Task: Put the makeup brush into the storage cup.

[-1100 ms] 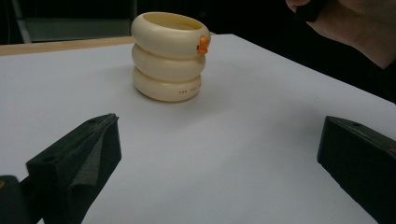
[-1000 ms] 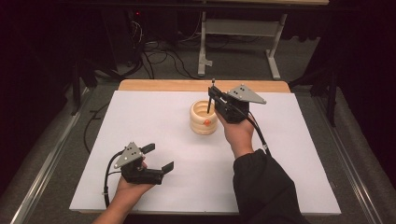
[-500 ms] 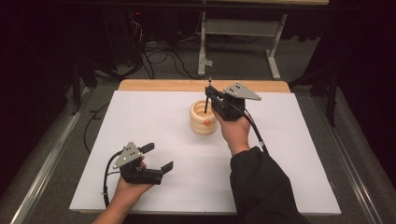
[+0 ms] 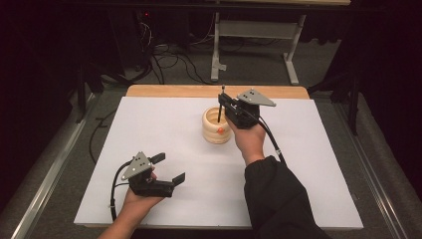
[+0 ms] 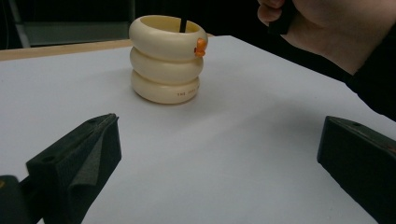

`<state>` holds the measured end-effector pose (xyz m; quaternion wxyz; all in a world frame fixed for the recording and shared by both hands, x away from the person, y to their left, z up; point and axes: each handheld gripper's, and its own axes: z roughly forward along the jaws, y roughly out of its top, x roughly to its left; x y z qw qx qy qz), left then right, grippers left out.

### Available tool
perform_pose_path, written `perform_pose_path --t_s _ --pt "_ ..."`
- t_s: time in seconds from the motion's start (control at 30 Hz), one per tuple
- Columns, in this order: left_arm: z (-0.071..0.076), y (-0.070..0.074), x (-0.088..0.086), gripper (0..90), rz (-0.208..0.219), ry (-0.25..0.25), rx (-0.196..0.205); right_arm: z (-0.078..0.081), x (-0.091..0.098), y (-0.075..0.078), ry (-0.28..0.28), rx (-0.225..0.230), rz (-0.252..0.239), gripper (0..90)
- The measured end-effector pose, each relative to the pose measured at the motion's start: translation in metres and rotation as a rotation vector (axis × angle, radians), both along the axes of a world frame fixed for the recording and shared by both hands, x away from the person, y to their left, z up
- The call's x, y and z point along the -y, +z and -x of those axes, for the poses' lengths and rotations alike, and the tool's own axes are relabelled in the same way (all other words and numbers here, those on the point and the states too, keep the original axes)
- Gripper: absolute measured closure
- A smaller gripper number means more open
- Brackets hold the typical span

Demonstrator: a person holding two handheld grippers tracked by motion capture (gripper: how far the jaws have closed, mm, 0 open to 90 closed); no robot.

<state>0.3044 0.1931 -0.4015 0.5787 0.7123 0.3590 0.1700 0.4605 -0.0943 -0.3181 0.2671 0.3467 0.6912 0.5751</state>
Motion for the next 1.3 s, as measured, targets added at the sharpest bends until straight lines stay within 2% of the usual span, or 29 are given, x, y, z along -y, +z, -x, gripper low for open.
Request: perform_pose_path --t_s 0.33,0.67,1.07,1.3 --pt "-0.001 0.000 -0.001 0.4 -0.007 -0.005 -0.003 -0.004 -0.002 -0.010 -0.001 -0.034 0.004 85.9" --pt "-0.001 0.000 -0.002 0.4 -0.009 -0.007 -0.004 -0.008 0.004 -0.023 -0.015 -0.078 0.011 85.9" --pt "-0.001 0.000 -0.001 0.4 -0.003 -0.004 -0.005 -0.009 0.003 -0.040 -0.021 -0.110 0.040 85.7" --pt "-0.001 0.000 -0.001 0.4 0.000 -0.002 -0.006 -0.010 0.004 -0.044 -0.034 -0.128 0.056 85.5"
